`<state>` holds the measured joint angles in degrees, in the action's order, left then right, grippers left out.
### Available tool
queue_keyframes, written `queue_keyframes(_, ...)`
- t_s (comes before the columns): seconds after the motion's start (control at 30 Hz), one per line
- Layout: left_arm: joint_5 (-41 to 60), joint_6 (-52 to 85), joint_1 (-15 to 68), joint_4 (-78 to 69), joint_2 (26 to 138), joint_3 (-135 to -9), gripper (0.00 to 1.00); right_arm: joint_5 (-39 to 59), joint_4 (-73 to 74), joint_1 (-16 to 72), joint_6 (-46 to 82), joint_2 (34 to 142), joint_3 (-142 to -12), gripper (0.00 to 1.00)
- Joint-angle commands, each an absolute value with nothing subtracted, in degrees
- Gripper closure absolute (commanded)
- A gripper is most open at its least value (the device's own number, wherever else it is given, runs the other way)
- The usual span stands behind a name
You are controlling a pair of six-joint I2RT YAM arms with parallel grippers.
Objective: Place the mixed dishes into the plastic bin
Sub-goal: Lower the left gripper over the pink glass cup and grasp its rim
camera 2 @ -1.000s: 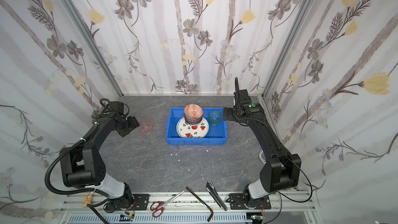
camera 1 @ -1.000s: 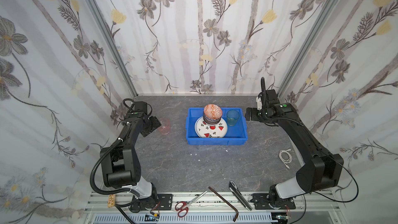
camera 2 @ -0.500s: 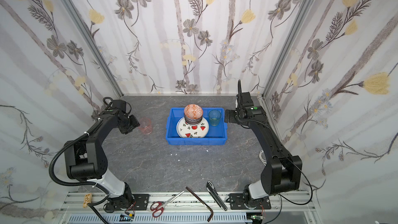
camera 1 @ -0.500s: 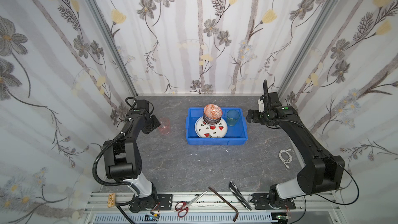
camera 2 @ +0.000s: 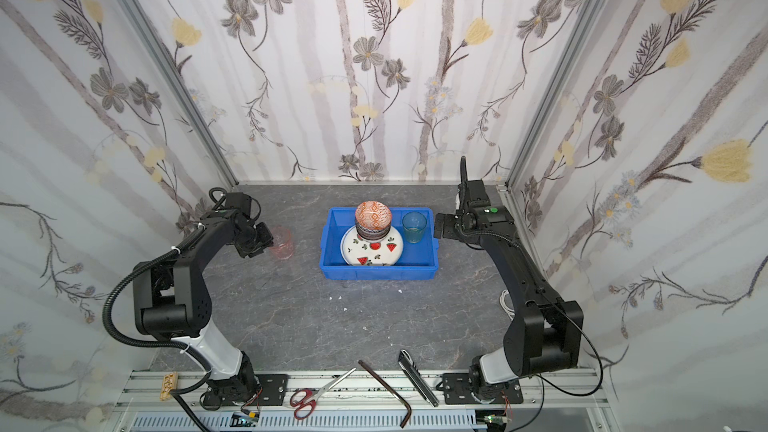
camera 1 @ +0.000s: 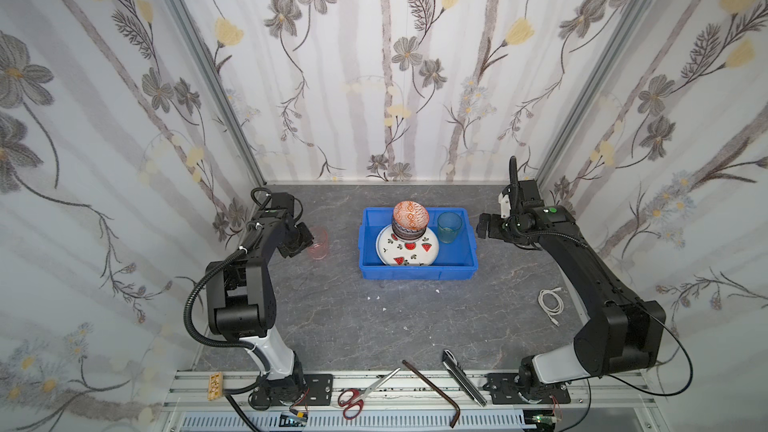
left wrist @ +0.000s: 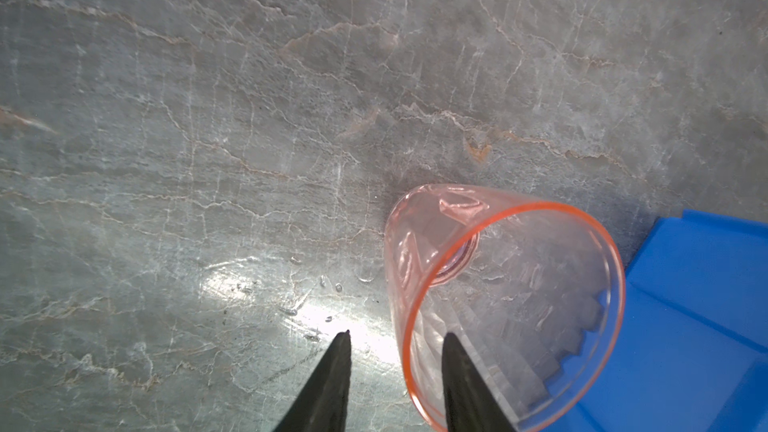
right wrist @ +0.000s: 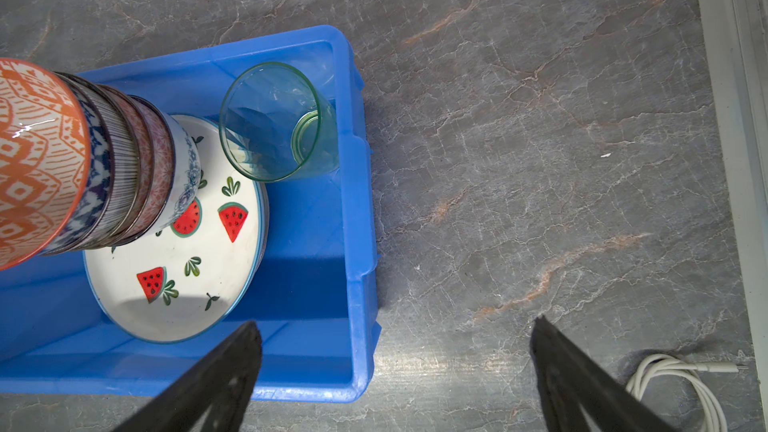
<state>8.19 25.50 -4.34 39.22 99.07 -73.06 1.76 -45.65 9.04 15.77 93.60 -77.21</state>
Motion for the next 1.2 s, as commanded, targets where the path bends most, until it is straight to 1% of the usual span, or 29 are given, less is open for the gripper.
queue_keyframes(0.0, 7.4, 25.4, -4.3, 38.9, 99.4, -73.6, 0.65, 2.2, -43.4, 9.0, 15.3, 93.4, -77.0, 0.01)
queue_keyframes(0.27, 7.1, 25.3, -4.1, 38.8, 99.6, -73.5, 0.78, 2.5, -43.2, 8.8, 15.3, 93.3, -76.5, 0.01)
queue_keyframes(0.73, 5.1, 25.0, -3.8, 39.0, 98.3, -72.7, 0.94, 3.4, -43.0, 8.8, 15.4, 93.5, -76.5, 0.01)
queue_keyframes(0.8, 4.2, 25.0, -3.5, 39.1, 97.5, -72.5, 0.99, 3.5, -42.9, 8.8, 15.4, 93.6, -76.6, 0.01)
queue_keyframes(1.1, 0.7, 23.8, -1.4, 42.2, 92.7, -73.7, 1.0, 6.6, -42.4, 8.6, 15.6, 94.1, -77.0, 0.01)
queue_keyframes(1.17, 0.0, 23.0, -0.1, 43.1, 91.6, -76.6, 1.0, 7.5, -42.3, 8.6, 15.7, 94.1, -77.1, 0.01)
